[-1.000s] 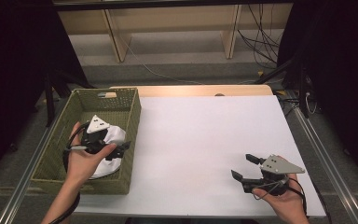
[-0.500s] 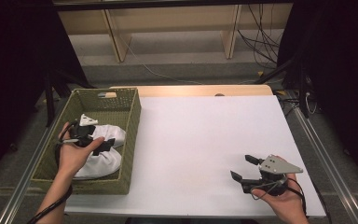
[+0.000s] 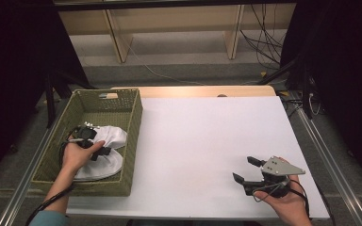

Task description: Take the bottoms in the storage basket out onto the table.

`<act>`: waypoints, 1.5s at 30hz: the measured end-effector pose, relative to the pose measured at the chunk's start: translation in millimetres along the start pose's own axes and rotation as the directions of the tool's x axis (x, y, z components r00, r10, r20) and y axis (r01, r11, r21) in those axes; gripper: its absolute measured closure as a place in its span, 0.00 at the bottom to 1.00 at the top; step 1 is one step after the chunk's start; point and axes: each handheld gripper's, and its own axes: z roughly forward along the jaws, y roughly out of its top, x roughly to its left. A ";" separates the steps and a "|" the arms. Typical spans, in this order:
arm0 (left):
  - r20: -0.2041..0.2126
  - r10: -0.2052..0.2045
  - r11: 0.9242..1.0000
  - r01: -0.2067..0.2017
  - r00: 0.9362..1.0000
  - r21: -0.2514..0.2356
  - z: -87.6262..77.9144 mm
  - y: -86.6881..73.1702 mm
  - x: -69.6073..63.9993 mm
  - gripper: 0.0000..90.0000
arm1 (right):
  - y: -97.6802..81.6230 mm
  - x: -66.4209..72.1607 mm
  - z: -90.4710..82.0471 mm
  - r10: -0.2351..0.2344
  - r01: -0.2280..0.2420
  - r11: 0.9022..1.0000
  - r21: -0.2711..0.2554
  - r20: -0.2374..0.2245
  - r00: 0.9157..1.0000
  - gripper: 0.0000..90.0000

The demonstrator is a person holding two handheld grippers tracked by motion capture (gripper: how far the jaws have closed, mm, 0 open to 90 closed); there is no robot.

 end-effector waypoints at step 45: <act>-0.098 0.018 0.998 -0.023 0.995 -0.056 -23.0 -3.3 -10.6 0.73 | -2.0 -5.2 1.9 0.004 -0.005 1.000 0.023 0.015 1.000 0.26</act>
